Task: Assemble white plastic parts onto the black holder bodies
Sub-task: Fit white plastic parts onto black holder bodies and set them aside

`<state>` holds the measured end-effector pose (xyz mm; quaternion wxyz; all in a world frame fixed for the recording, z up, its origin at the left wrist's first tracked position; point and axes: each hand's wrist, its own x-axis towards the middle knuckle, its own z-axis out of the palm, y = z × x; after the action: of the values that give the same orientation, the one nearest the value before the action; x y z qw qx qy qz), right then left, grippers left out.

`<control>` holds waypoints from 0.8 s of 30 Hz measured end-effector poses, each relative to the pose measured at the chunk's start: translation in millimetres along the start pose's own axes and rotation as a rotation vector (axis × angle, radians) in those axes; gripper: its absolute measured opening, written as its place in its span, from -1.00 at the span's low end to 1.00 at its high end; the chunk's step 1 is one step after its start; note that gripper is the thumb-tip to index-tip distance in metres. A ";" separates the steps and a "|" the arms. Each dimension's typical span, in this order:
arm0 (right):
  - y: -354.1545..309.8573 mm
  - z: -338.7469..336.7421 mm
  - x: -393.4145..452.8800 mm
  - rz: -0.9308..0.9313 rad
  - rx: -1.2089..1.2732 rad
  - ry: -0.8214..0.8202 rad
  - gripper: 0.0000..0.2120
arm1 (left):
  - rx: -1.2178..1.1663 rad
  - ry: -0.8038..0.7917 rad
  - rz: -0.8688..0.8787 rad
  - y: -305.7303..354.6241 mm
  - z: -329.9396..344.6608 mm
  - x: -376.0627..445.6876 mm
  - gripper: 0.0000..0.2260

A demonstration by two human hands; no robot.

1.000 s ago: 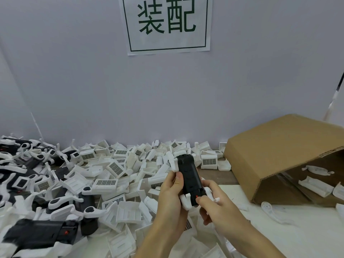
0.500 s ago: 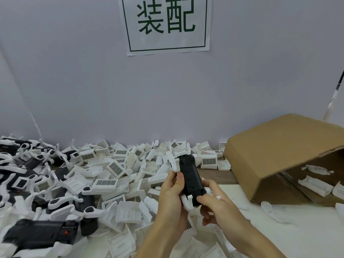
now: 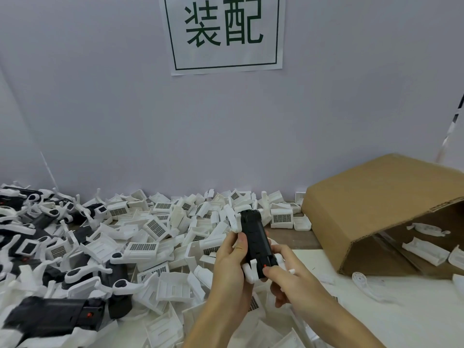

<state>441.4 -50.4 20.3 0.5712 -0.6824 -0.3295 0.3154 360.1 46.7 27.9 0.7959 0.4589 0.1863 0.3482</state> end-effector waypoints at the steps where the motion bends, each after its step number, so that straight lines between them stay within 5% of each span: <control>1: -0.2 0.1 -0.1 -0.004 -0.002 0.000 -0.72 | 0.003 0.010 0.010 0.2 0.4 0.1 -0.58; 12: -9.8 0.3 -4.6 -0.049 0.057 0.098 -0.88 | -0.097 0.133 0.025 3.4 2.2 4.0 -0.43; 17: -13.3 -5.3 -7.0 -0.046 0.215 0.064 -0.79 | -0.091 0.192 0.082 2.7 3.6 5.4 -0.37; 20: -16.7 -12.9 -8.7 -0.112 0.302 0.095 -0.64 | -0.071 0.223 0.063 0.8 1.7 6.2 -0.45; 24: -22.7 -13.8 -15.0 -0.277 0.169 0.177 -0.75 | 0.036 0.265 0.096 -2.0 -1.0 7.1 -0.64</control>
<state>441.7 -67.5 45.5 0.6914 -0.6050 -0.3410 0.1990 365.1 51.8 25.8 0.7383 0.4315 0.2738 0.4402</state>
